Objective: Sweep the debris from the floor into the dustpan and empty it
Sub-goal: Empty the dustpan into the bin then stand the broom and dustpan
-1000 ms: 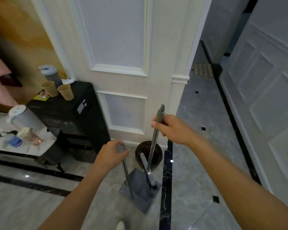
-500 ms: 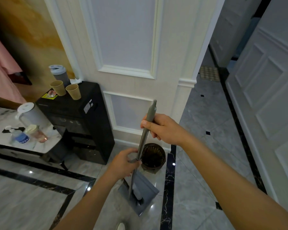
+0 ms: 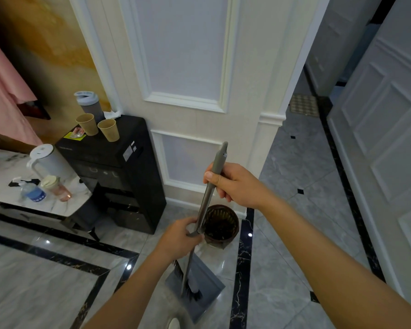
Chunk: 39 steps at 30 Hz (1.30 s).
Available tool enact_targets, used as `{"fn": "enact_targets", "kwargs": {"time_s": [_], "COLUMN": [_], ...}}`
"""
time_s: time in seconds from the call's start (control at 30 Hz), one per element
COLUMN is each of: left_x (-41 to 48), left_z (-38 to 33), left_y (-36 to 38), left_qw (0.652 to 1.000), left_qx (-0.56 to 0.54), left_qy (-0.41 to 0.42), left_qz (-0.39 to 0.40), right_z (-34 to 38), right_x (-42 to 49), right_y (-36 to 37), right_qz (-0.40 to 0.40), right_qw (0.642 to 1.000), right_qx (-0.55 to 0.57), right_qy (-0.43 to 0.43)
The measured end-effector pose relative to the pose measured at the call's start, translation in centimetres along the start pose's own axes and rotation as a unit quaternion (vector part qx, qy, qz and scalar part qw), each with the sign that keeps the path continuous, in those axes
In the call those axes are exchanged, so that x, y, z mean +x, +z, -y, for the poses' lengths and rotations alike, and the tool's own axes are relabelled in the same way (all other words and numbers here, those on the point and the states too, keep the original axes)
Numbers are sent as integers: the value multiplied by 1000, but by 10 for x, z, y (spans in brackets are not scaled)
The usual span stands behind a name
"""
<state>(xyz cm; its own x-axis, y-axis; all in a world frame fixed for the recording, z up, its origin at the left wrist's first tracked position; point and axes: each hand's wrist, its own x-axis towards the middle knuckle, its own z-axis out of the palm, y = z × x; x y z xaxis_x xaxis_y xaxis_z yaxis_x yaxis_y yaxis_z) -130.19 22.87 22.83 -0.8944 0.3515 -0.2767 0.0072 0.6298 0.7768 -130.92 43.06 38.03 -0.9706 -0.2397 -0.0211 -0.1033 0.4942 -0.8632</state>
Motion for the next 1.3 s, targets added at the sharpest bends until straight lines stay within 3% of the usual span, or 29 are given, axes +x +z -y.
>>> {"fn": "enact_targets", "kwargs": {"time_s": [0.63,1.0,1.1,1.2,1.3], "left_x": [1,15,20,24,33], "left_z": [16,39,47,53,70], "left_y": [-5,-6,-12,-23,-44], "left_qw": [998,999,998,998,999], "left_qx": [-37,48,63,60,43], "left_qy": [-21,4,12,6,-13], "left_qz": [38,23,12,-3,-7], "right_z": [12,24,24,17,1], "right_x": [5,21,32,41,55], "right_y": [3,13,19,19,22], "right_qz": [14,12,-12,25,11], "right_qw": [1000,999,996,987,979], "right_qx": [28,48,81,155,182], "right_qy": [0,4,21,34,93]}}
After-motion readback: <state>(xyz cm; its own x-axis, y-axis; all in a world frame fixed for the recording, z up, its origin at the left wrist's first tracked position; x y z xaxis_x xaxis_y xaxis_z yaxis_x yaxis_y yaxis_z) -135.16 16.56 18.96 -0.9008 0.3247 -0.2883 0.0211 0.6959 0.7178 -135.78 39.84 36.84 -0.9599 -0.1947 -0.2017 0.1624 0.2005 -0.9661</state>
